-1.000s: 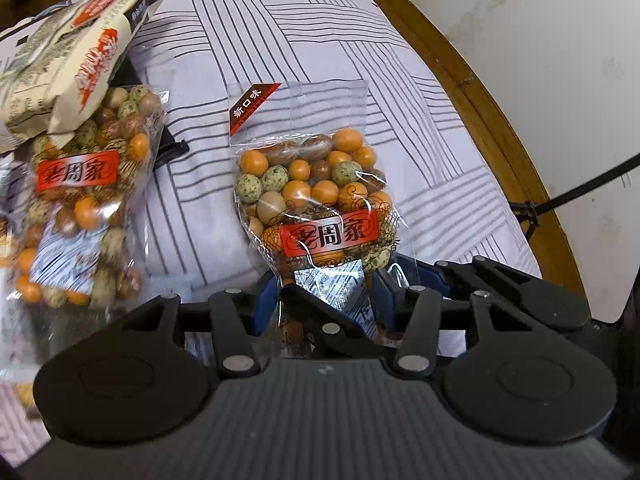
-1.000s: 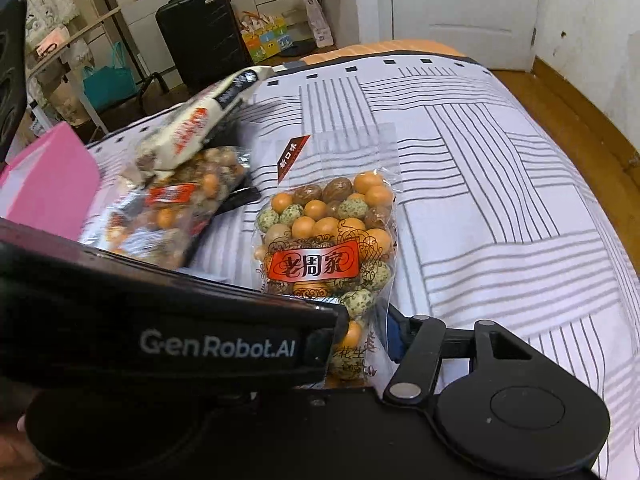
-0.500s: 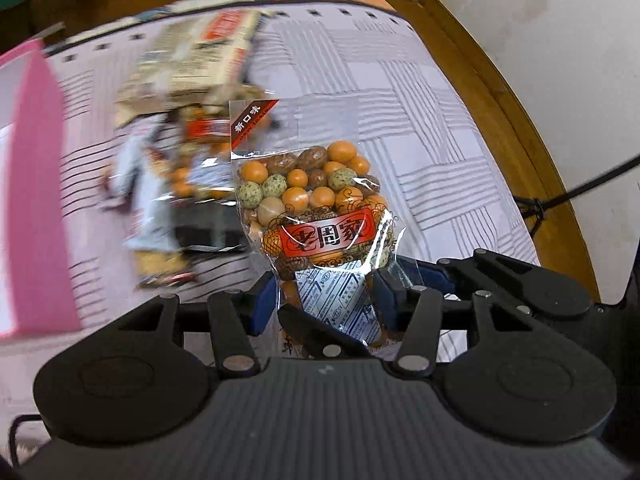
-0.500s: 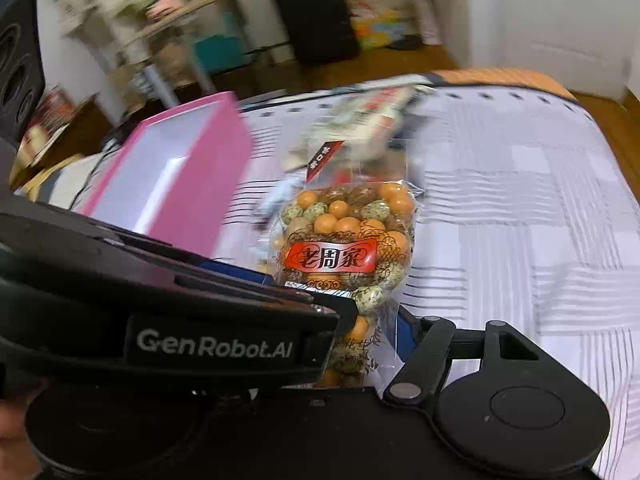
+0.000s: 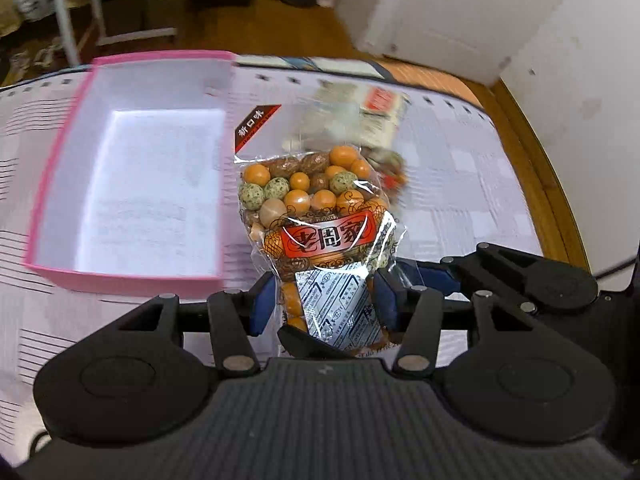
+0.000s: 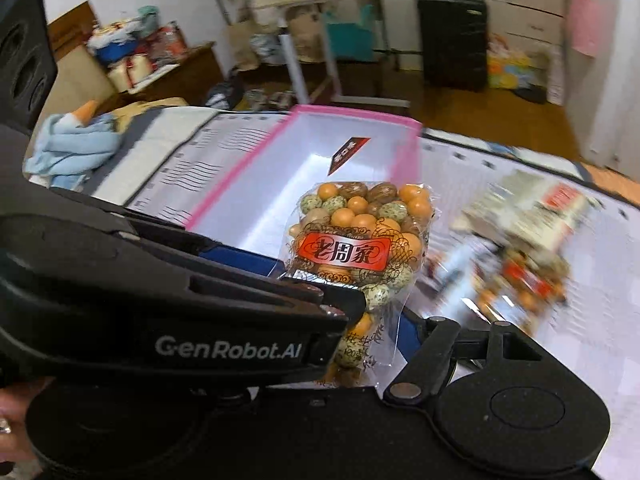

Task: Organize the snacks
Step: 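Carry the nut bag into the pink box and open the left tool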

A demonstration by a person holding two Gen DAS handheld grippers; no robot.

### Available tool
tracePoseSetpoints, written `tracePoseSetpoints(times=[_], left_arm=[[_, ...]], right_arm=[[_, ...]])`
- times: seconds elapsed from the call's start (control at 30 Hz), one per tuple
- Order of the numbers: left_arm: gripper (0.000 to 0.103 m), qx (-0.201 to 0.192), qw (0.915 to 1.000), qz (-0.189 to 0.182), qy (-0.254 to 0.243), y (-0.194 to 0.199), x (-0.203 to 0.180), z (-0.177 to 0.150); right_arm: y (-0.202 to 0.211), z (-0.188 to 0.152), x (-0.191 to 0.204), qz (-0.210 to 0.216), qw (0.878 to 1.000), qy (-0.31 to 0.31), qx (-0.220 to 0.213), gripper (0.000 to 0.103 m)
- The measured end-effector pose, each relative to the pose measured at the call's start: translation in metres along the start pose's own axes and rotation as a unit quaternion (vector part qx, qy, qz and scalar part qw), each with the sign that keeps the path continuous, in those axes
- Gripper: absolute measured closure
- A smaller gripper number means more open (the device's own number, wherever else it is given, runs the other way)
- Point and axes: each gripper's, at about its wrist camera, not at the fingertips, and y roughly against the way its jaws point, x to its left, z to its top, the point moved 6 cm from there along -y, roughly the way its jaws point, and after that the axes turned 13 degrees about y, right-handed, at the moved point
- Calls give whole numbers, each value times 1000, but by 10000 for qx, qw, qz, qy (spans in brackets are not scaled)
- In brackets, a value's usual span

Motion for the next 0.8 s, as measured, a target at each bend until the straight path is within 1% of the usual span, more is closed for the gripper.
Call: tracePoseSetpoints(times=[0.1, 0.17, 0.23, 0.3, 0.4, 0.5, 0.53, 0.67, 0.73, 0.8], left_arm=[[53, -261, 9996, 76, 52, 9, 29, 19], [52, -359, 9992, 108, 111, 10, 47, 36], [52, -488, 9986, 116, 160, 7, 61, 50], [52, -552, 9982, 105, 194, -1, 72, 64], [52, -623, 9978, 77, 205, -19, 88, 81], [52, -683, 9974, -5, 242, -42, 102, 96], [52, -646, 9976, -18, 265, -51, 105, 100], [52, -543, 9982, -30, 263, -74, 119, 116], [52, -527, 9982, -35, 288, -84, 127, 125], [52, -450, 9983, -59, 353, -95, 136, 132]], right_arm=[[-18, 26, 4, 286, 9995, -28, -126, 26], [-32, 38, 0, 394, 9987, -116, -288, 26], [-48, 47, -4, 440, 9985, -39, -321, 27], [-63, 52, -12, 475, 9982, -34, -367, 31], [-85, 54, -29, 568, 9970, -189, -496, 38], [-105, 57, -41, 640, 9960, -370, -494, 39], [-112, 60, -42, 616, 9962, -388, -476, 39], [-135, 72, -38, 360, 9988, -83, -322, 40], [-146, 76, -37, 191, 9996, 114, -158, 40], [-155, 79, -38, 78, 9998, 178, -27, 40]])
